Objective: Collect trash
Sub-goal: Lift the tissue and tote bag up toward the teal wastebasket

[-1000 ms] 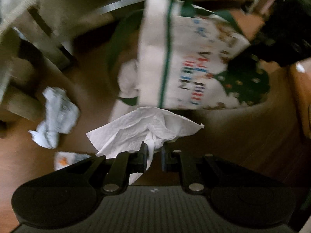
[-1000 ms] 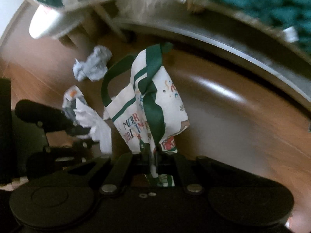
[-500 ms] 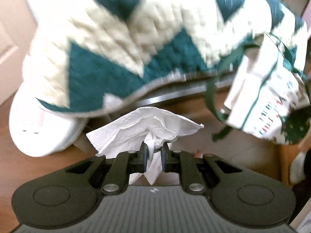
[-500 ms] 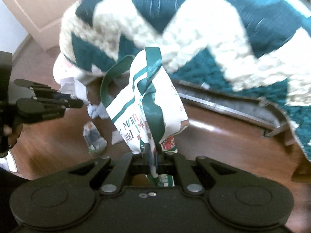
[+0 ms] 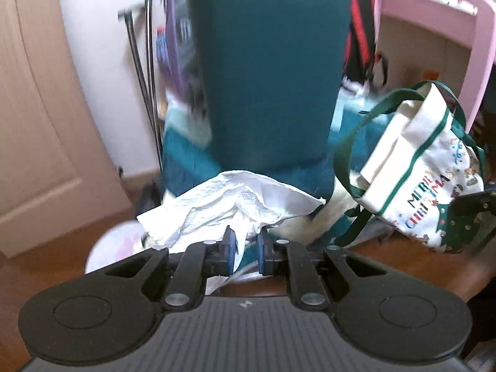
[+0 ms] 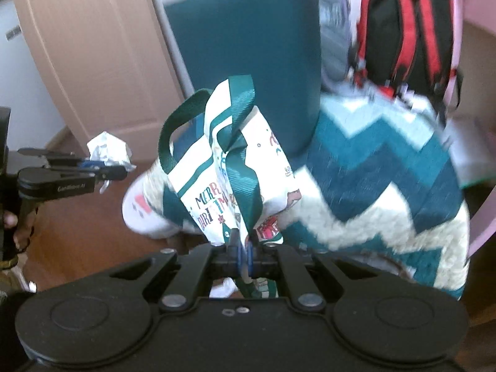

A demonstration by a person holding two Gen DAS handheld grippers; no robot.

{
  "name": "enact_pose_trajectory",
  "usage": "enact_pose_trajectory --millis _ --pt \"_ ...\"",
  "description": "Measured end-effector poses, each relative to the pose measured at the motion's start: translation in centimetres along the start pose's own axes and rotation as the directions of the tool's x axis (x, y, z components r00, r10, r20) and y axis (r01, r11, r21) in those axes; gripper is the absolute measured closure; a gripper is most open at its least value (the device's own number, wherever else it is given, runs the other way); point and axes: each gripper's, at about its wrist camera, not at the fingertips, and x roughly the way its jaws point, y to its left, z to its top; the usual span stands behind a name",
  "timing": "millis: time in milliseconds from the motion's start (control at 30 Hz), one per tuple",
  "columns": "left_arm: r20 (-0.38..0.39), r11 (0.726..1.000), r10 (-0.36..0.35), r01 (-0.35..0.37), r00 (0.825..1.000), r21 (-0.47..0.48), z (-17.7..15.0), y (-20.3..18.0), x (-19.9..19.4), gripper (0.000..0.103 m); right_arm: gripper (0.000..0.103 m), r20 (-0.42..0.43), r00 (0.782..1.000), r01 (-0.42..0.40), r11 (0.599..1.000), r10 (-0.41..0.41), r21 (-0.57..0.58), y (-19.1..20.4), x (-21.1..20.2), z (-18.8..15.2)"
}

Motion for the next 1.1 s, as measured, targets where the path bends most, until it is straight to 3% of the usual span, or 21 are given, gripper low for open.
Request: enact_pose_trajectory --millis 333,633,767,900,1100 --pt "0.157 0.997 -0.016 0.027 0.987 -0.066 9.4 -2.0 -8.1 0.090 0.099 0.229 0.973 0.025 0.998 -0.010 -0.063 0.5 -8.2 9.1" --pt "0.300 0.992 -0.005 0.043 0.954 -0.121 19.5 -2.5 -11.7 0.090 0.099 0.361 0.933 0.048 0.996 -0.018 -0.076 1.6 -10.9 18.5" --pt "0.332 0.989 -0.015 0.063 0.943 -0.136 23.6 -2.6 -11.4 0.090 0.099 0.386 0.922 0.060 0.996 -0.030 -0.065 1.6 -10.3 22.1" --pt "0.331 0.985 -0.026 0.080 0.943 -0.153 26.3 -2.6 -9.7 0.090 0.099 0.385 0.922 0.056 0.998 -0.037 -0.040 1.2 -8.5 24.9" --pt "0.259 0.978 -0.026 0.078 0.965 -0.192 28.4 -1.8 -3.9 0.090 0.099 0.308 0.951 0.036 0.999 -0.032 -0.007 0.2 -3.8 27.9"
